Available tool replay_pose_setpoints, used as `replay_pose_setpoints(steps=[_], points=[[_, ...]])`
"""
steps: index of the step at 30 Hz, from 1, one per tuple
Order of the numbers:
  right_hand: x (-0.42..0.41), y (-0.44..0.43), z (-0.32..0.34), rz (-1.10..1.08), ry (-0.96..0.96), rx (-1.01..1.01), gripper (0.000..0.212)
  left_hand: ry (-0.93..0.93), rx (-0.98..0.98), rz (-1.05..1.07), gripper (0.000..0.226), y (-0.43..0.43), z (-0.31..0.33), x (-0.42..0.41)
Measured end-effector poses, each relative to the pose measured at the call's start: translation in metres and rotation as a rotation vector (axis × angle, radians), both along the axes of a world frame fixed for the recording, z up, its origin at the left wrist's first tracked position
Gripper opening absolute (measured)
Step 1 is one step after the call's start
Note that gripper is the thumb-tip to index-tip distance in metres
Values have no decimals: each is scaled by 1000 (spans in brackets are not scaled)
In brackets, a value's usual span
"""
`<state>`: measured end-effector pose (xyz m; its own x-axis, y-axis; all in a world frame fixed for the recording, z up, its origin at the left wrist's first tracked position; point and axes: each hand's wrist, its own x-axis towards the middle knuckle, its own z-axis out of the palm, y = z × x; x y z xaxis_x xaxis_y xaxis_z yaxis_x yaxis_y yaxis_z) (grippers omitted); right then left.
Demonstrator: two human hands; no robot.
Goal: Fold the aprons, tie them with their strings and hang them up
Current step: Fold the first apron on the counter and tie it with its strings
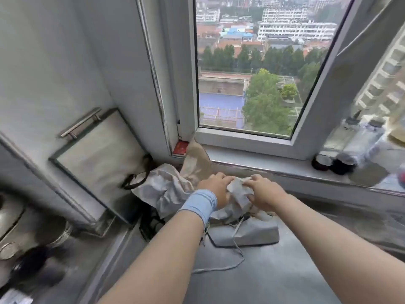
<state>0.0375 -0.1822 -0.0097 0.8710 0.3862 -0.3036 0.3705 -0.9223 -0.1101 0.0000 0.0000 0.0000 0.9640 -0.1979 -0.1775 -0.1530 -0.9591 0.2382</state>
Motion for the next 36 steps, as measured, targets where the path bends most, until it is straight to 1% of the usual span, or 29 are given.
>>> replay_pose_setpoints(steps=[3, 6, 8, 10, 11, 12, 13, 14, 15, 17, 19, 21, 23, 24, 26, 27, 28, 29, 31, 32, 33, 34, 36], points=[[26, -13, -22, -70, -17, 65, 36, 90, -27, 40, 57, -20, -20, 26], [44, -16, -48, -176, 65, 111, 37, 151, -59, 82, 62, -29, -42, 49], [54, -14, -61, -207, 141, 209, 35, 180, -60, 78, 65, -34, -53, 60], [55, -10, -70, -227, 194, 297, 21, 226, -93, 79, 72, -36, -63, 63], [55, -8, -72, -238, 192, 332, 20, 254, -116, 86, 77, -36, -66, 62], [53, -5, -74, -230, 182, 366, 22, 263, -134, 92, 83, -35, -68, 60], [53, -4, -72, -228, 171, 401, 19, 245, -145, 92, 87, -34, -68, 59], [52, -3, -69, -223, 167, 448, 12, 199, -153, 85, 90, -33, -65, 58], [51, -2, -64, -220, 172, 501, 11, 149, -166, 72, 91, -32, -58, 57], [48, 0, -48, -224, 191, 614, 18, 125, -208, 51, 90, -31, -41, 56], [44, 3, -26, -203, 190, 718, 23, 171, -201, 41, 87, -27, -23, 53], [36, 6, -3, -187, 173, 786, 30, 140, -157, 80, 76, -21, -8, 45], [26, 8, 16, -212, 144, 772, 35, 86, -160, 128, 55, -12, 9, 35], [17, 9, 26, -229, 132, 750, 39, 68, -163, 115, 46, -7, 21, 26], [3, 13, 44, -228, 140, 673, 51, 20, -124, 40, 33, 3, 44, 10], [-6, 17, 54, -203, 147, 631, 53, -17, -82, -3, 29, 8, 56, 0], [-15, 20, 61, -178, 151, 589, 49, -42, -26, -45, 27, 12, 67, -11], [-25, 24, 70, -151, 136, 550, 40, -48, 52, -89, 25, 16, 76, -21], [-50, 30, 84, -114, 55, 468, 24, -32, 256, -166, 18, 26, 91, -42], [-60, 31, 89, -105, -1, 421, 24, -19, 339, -181, 17, 31, 96, -49], [-74, 30, 94, -102, -59, 348, 29, -21, 377, -184, 19, 37, 101, -58], [-83, 27, 97, -95, -121, 264, 36, -21, 369, -172, 22, 43, 105, -63], [-106, 19, 100, -120, -263, 141, 43, -19, 230, -124, 25, 54, 117, -76]])
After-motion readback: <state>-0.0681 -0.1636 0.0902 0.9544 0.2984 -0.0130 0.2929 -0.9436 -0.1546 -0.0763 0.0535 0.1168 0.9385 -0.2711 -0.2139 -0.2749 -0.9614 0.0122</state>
